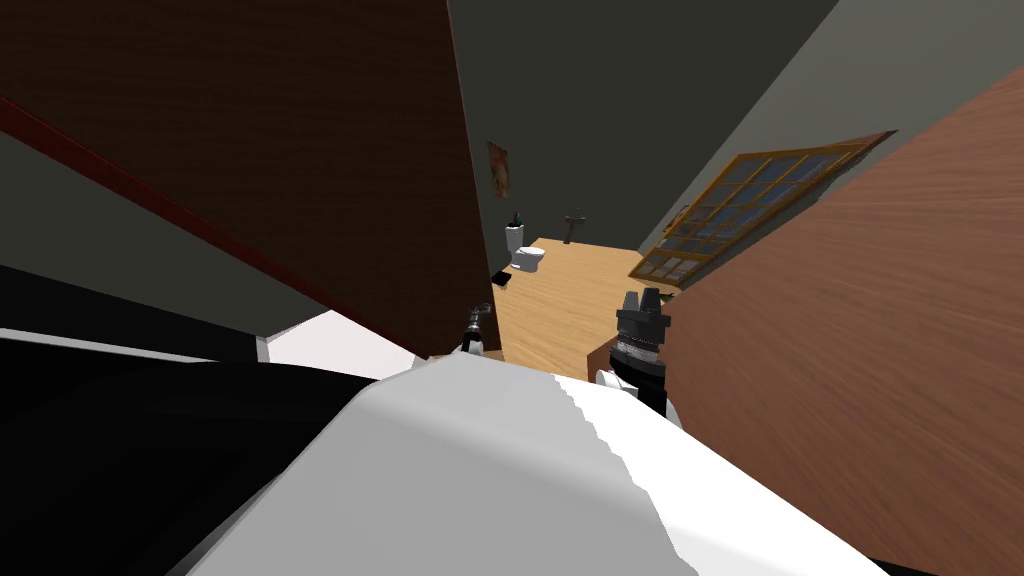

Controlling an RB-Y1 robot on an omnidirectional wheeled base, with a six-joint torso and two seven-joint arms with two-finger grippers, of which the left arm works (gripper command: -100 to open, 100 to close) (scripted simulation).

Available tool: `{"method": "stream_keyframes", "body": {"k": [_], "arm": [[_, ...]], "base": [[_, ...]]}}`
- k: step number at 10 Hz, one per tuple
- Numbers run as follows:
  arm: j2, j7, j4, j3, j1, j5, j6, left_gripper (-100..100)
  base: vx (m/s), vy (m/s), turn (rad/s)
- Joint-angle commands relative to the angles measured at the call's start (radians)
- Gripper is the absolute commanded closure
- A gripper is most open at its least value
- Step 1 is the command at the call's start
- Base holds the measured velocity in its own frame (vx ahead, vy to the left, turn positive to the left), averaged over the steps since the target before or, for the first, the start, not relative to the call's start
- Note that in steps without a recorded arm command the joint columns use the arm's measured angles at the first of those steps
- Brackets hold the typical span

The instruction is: Push the door open

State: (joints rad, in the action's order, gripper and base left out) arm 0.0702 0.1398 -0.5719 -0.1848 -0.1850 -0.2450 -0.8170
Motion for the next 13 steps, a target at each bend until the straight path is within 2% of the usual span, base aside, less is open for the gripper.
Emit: {"method": "stream_keyframes", "body": {"k": [1, 6, 11, 12, 13], "arm": [[0.006, 0.006, 0.0, -0.014, 0.0, -0.01, -0.001, 100], [0.015, 0.024, 0.001, -0.056, 0.001, -0.04, -0.005, 100], [0.014, 0.043, 0.001, -0.101, 0.001, -0.072, -0.009, 100], [0.023, 0.04, 0.013, -0.103, 0.004, -0.072, -0.012, 100], [0.031, 0.047, 0.011, -0.122, 0.004, -0.085, -0.015, 100]], "base": [[0.13, -0.009, 0.041], [0.176, -0.048, 0.045], [0.208, -0.039, 0.049], [0.086, -0.006, 0.054], [0.133, 0.019, 0.041]]}}
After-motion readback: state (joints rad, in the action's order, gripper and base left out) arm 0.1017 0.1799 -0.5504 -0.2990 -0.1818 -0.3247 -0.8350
